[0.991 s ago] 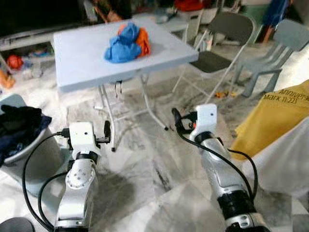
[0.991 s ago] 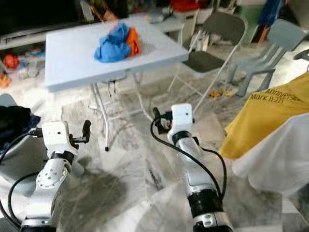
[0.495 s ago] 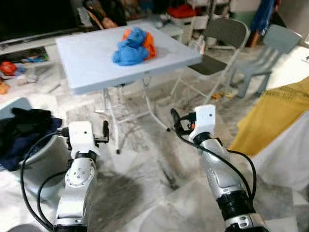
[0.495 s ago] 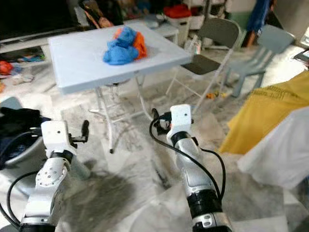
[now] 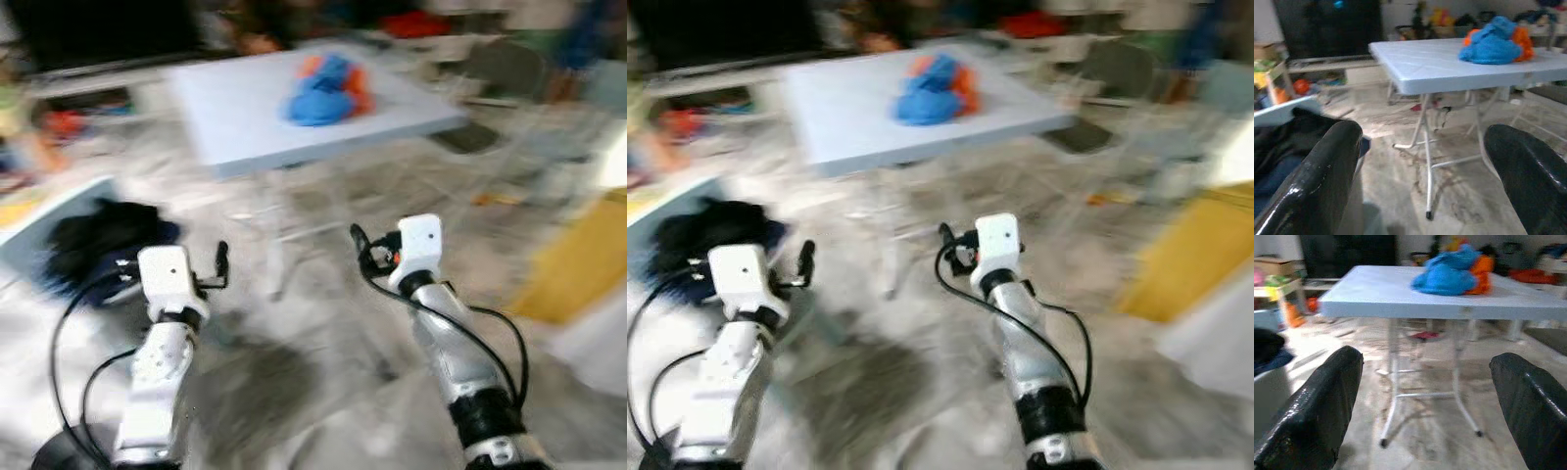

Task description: Hang hanger

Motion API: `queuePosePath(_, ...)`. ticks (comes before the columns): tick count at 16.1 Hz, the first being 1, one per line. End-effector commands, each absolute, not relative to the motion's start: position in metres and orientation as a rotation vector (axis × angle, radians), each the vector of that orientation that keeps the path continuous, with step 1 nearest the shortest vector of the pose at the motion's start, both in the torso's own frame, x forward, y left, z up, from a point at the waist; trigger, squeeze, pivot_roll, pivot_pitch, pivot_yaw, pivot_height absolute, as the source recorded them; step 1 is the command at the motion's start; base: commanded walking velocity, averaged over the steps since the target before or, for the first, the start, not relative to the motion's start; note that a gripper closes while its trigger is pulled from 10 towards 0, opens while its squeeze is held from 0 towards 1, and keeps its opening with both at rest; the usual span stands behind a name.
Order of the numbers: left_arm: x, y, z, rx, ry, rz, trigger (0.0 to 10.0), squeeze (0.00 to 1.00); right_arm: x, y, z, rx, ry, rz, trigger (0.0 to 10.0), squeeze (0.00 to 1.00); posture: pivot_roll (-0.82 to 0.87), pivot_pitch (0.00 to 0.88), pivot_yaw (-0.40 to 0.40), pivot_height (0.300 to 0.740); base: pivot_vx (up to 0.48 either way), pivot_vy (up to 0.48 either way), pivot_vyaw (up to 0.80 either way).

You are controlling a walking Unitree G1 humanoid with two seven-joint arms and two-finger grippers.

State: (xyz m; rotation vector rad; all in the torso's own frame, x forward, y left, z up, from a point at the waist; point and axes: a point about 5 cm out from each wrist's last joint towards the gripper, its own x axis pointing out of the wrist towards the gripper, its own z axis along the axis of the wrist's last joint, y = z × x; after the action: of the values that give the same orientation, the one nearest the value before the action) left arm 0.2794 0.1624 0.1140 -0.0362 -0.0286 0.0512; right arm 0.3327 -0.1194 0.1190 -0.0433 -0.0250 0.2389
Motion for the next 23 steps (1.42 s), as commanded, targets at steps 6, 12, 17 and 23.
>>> queuePosePath(6, 0.2824, 0.1597, 0.1171, -0.053, -0.046, 0.019, 10.0, 0.00, 0.3302, -0.1161, 0.1232, -0.054, -0.050, 0.263, 10.0, 0.00, -0.03, 0.000, 0.022, 0.740, 0.292, 0.000, 0.72)
queuePosePath(12, 0.2815, 0.1578, 0.1164, -0.068, -0.048, 0.014, 10.0, 0.00, 0.3300, -0.1132, 0.1246, -0.063, -0.056, 0.287, 10.0, 0.00, -0.03, 0.000, 0.014, 0.740, 0.361, 0.000, 0.48)
queuePosePath(17, 0.2820, 0.1574, 0.1155, -0.072, -0.045, 0.011, 10.0, 0.00, 0.3298, -0.1126, 0.1251, -0.072, -0.057, 0.295, 10.0, 0.00, -0.03, 0.000, 0.014, 0.740, 0.432, 0.000, 0.00)
queuePosePath(23, 0.2834, 0.1566, 0.1154, -0.068, -0.040, 0.002, 10.0, 0.00, 0.3296, -0.1115, 0.1259, -0.077, -0.062, 0.301, 10.0, 0.00, -0.03, 0.000, 0.014, 0.740, 0.463, 0.000, 0.53)
